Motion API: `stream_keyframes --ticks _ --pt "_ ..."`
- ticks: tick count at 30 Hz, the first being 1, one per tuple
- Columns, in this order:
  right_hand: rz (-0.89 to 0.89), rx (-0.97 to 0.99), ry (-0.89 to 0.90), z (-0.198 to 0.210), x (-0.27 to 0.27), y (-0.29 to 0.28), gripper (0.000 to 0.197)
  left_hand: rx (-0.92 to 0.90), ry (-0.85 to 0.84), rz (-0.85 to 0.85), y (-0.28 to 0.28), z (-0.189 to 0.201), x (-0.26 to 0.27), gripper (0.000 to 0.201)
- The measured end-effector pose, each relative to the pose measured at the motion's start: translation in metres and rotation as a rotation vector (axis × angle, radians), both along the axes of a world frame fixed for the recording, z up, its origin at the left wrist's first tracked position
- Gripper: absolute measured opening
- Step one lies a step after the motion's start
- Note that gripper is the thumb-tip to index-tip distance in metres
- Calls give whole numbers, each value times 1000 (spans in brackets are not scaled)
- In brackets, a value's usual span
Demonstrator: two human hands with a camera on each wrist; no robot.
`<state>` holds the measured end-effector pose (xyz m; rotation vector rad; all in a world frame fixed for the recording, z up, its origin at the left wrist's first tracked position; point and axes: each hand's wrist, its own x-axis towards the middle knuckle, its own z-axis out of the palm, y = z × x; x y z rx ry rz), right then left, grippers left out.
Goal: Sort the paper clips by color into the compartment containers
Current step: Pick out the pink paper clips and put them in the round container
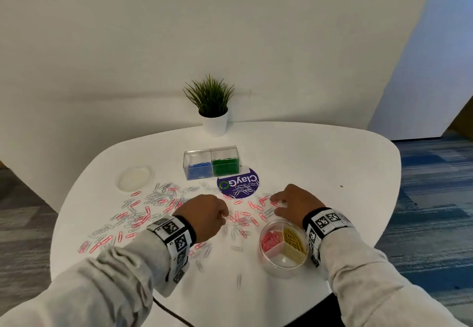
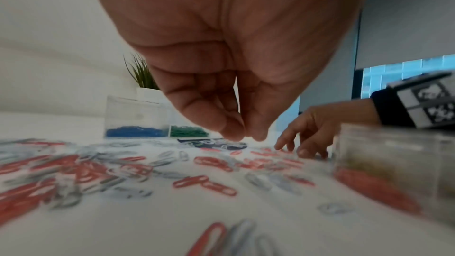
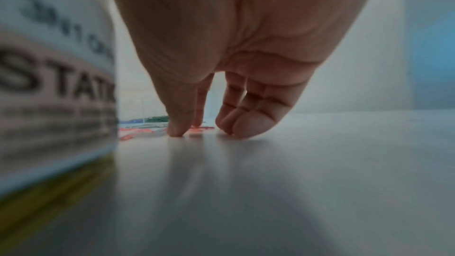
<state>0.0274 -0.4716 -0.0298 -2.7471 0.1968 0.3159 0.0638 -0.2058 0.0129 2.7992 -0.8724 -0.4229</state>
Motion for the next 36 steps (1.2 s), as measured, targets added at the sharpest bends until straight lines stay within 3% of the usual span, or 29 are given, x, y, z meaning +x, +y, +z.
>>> stream_keyframes --ticks 5,17,20,23,26,28,31,36 --pt "45 -100 -63 -6 7 4 12 4 31 -121 -6 -17 -5 24" --pt "-6 -51 -48 -7 6 4 12 19 -78 -282 -17 -40 -12 23" --pt "-10 -39 -43 -3 6 3 18 -105 -26 -156 -9 -37 -3 17" --pt "-56 6 -89 -4 7 1 10 -248 78 69 -1 -30 10 6" --pt "-104 88 -100 -6 10 -2 16 -457 356 305 7 -24 18 5" --pt "-86 94 -72 -8 13 -2 26 -512 451 357 13 -21 22 8" --pt "-40 60 -84 -11 15 -2 19 -376 303 307 16 -21 26 8" --pt "-31 26 -67 -15 14 -3 6 -104 52 45 1 -21 16 11"
